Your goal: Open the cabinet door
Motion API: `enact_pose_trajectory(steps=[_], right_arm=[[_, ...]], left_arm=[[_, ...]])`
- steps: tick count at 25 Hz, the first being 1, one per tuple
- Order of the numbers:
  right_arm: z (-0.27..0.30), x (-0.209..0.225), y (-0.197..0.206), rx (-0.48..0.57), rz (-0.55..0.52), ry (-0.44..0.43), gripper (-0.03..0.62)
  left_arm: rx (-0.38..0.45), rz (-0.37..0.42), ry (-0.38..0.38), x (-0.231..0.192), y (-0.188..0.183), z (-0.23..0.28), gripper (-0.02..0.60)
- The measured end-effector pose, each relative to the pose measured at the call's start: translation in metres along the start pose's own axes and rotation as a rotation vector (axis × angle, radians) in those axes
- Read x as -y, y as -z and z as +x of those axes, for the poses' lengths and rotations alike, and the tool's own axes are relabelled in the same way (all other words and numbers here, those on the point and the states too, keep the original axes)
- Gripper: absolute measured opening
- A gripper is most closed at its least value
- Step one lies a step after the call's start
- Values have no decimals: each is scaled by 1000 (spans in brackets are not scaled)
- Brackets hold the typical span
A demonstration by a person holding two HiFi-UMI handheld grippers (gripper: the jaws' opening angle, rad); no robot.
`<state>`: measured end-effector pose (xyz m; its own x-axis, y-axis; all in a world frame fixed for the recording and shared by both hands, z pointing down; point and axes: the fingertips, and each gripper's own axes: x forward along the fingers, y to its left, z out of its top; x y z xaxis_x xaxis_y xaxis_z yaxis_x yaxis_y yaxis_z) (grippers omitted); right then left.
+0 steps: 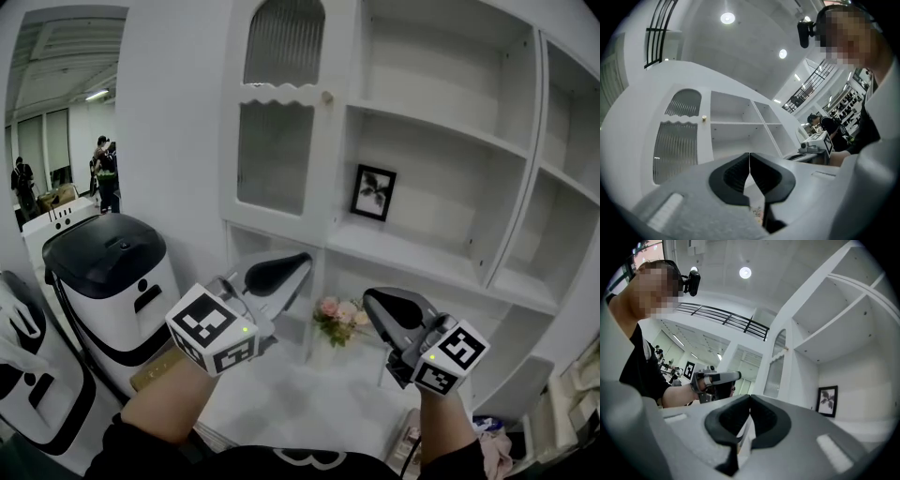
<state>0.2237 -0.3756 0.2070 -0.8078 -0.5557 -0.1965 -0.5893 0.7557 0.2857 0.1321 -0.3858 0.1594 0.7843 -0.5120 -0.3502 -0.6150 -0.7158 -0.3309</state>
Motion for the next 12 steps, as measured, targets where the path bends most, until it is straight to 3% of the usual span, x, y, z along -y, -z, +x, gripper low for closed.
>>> enact_pose_trajectory(steps=[7, 8, 10, 12], right_arm=[[7, 22, -16, -9, -68, 57, 3], [8, 23, -17, -9, -76, 61, 3], [8, 27, -19, -13, -93, 72, 3], [9, 30, -20, -18, -107, 82, 3]], left_arm=[[65, 109, 4, -38, -37, 39, 9], [65, 127, -3, -45, -41, 45, 25], [74, 153, -14, -57, -51, 56, 113], [91, 177, -22, -70, -63, 67, 115]])
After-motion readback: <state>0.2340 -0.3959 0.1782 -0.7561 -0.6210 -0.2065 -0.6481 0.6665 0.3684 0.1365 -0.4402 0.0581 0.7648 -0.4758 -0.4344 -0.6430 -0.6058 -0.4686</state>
